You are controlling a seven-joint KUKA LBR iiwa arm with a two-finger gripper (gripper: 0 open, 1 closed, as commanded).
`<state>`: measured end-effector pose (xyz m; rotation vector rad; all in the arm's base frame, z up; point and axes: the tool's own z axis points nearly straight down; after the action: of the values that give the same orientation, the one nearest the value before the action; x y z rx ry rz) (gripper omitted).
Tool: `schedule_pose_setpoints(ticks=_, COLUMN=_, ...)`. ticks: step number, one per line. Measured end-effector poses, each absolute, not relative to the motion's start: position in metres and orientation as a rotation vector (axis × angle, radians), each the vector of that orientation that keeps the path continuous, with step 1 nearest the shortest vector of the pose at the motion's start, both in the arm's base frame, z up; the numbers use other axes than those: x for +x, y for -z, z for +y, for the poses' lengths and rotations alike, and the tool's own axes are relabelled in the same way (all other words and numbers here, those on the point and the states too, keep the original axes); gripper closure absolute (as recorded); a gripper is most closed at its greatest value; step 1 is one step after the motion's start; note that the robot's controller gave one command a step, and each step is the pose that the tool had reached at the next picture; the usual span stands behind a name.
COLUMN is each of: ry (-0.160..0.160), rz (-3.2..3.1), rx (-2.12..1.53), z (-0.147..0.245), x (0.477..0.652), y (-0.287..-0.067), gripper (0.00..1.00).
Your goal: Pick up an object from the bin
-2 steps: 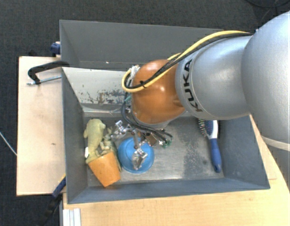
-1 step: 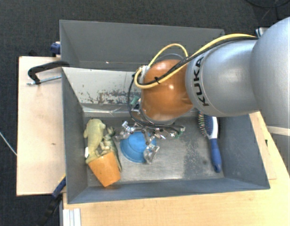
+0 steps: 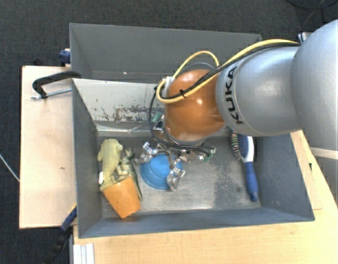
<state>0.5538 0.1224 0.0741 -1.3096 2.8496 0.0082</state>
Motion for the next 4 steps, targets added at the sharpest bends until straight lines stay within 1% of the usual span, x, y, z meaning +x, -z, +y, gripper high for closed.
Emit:
schedule_pose_setpoints(ticks=1, ry=-0.003, rz=3.108, rx=-0.442, z=0.137, x=0.548, y=-0.075, gripper=1.00)
schedule_pose_setpoints(ticks=2, ry=-0.002, rz=3.001, rx=-0.883, z=0.152, x=0.540, y=-0.222, gripper=1.00)
schedule_pose_setpoints(ticks=3, ry=-0.003, rz=3.009, rx=-0.881, z=0.151, x=0.539, y=-0.219, gripper=0.00)
schedule_pose_setpoints(ticks=4, ry=-0.004, rz=2.924, rx=-1.116, z=0.099, x=0.544, y=-0.072, gripper=0.00)
